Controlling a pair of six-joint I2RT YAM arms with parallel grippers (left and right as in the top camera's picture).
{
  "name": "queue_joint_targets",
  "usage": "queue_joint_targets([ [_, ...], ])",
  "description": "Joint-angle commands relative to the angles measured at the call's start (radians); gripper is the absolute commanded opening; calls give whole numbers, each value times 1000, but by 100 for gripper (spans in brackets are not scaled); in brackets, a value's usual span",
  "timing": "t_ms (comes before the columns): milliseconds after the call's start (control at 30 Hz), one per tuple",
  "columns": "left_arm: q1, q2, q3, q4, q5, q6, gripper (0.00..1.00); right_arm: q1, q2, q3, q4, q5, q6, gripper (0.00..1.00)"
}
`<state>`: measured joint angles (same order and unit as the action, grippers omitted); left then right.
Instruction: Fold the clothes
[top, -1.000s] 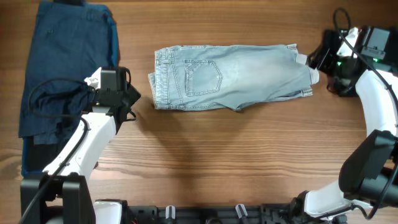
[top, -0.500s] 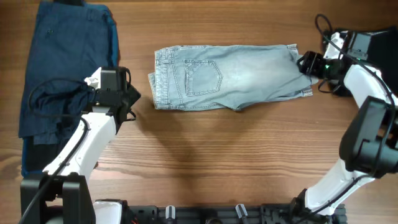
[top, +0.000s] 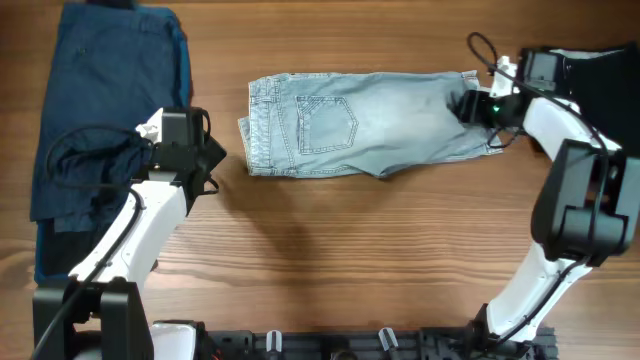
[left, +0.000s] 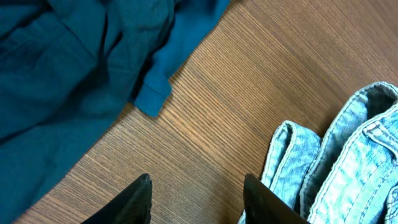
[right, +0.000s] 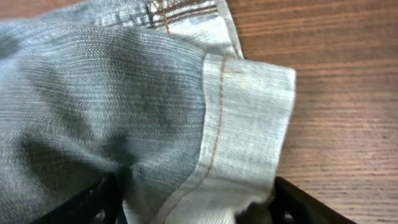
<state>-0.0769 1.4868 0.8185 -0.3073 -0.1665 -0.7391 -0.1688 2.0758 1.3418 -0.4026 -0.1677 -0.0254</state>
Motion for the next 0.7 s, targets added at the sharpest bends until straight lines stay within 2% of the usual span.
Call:
queue_joint_targets([
  [0,3,0,6,3,2,-2,47,75,90,-13,-31,145,3,67],
  [100,3,0,6,2,2,-2,47,92,101,-13,-52,184,29,50],
  [233,3,0,6,2,2,-2,47,79,100,-13,-76,195,71,10],
  [267,3,0,6,2,2,-2,47,68,99,-13,-87,195,89,4],
  [467,3,0,6,2,2,-2,47,-30,50,24,-175,182,162,4],
  [567,3,0,6,3,2,-2,47,-97,-2,53,-209,66,155,4],
  [667,3,0,6,3,2,-2,47,-115,-39,72,-243,36,143,4],
])
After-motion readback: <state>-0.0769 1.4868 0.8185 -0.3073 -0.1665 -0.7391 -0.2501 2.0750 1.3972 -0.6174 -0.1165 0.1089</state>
